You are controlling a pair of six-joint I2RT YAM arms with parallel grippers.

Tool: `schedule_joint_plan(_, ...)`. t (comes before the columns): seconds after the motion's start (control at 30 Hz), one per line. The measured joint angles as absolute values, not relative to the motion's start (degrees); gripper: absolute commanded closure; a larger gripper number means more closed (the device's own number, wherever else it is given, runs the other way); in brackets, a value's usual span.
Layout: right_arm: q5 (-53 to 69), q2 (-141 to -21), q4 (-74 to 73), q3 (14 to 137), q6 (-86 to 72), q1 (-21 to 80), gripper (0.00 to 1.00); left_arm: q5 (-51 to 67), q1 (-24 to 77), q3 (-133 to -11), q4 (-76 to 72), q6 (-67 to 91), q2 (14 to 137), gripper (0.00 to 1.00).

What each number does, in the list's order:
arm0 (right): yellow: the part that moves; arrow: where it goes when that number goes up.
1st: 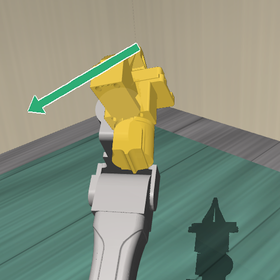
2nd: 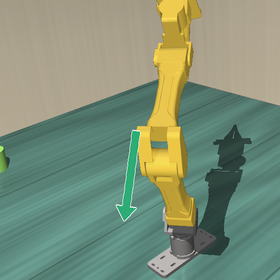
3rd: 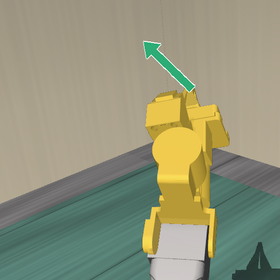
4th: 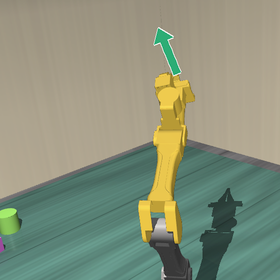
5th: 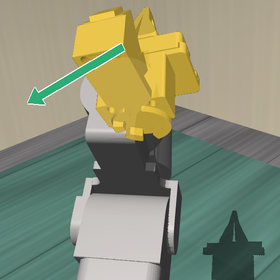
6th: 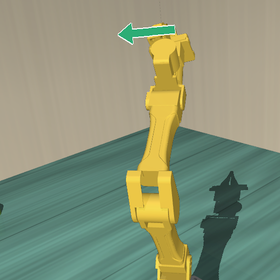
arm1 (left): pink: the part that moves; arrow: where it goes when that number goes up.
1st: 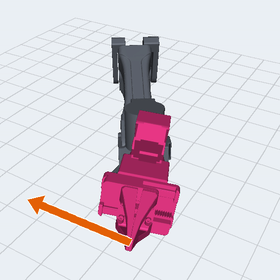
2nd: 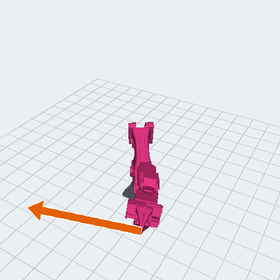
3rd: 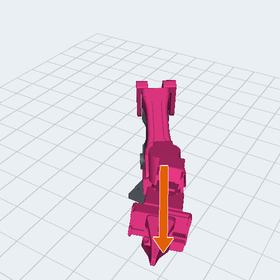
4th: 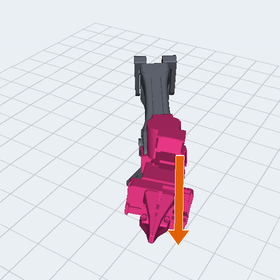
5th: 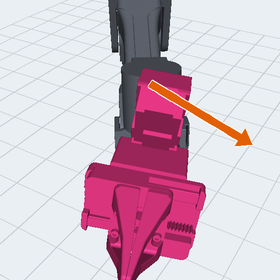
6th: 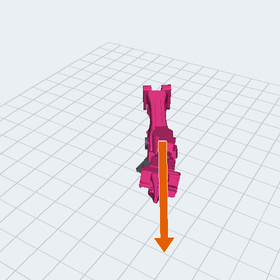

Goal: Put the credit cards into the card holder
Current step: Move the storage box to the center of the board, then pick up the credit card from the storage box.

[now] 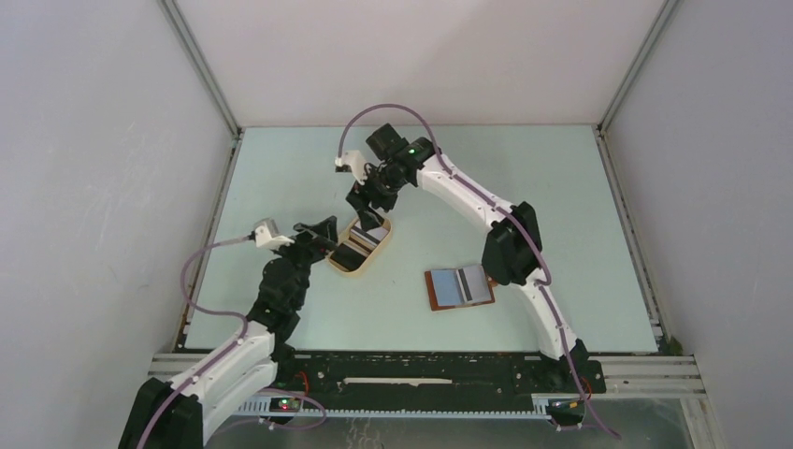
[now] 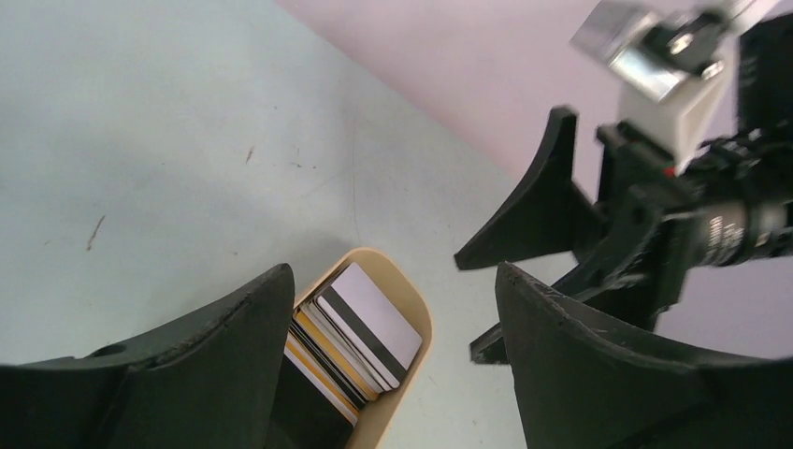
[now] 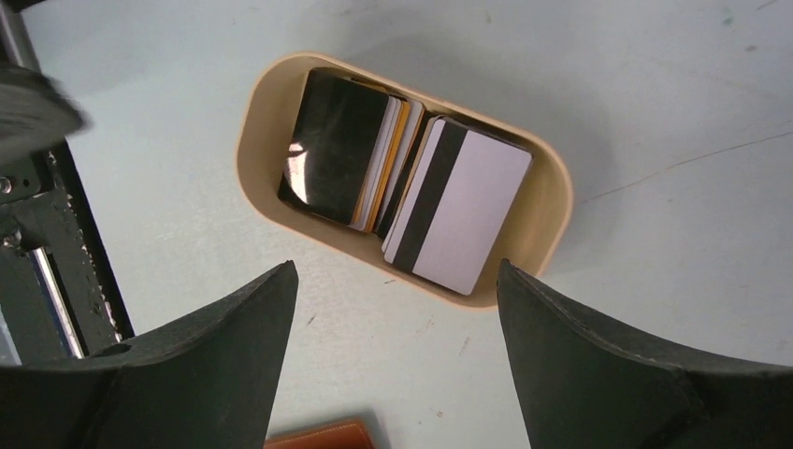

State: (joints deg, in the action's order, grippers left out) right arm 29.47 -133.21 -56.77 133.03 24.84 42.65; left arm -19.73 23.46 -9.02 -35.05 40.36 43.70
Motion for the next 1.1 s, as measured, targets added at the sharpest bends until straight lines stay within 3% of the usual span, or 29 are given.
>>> schedule_joint_plan(0.4, 24.21, -138.69, -57.98, 134.74, 20.38, 44.38, 0.14, -28.21, 23.44, -3.31, -38.79, 46.13, 37.21, 0.18)
schedule_joint_plan(1.1, 15.51, -144.14, -55.83, 137.78, 18.04, 45.95, 0.09, -28.99, 23.44, -3.31, -39.81, 46.61, 36.60, 0.18)
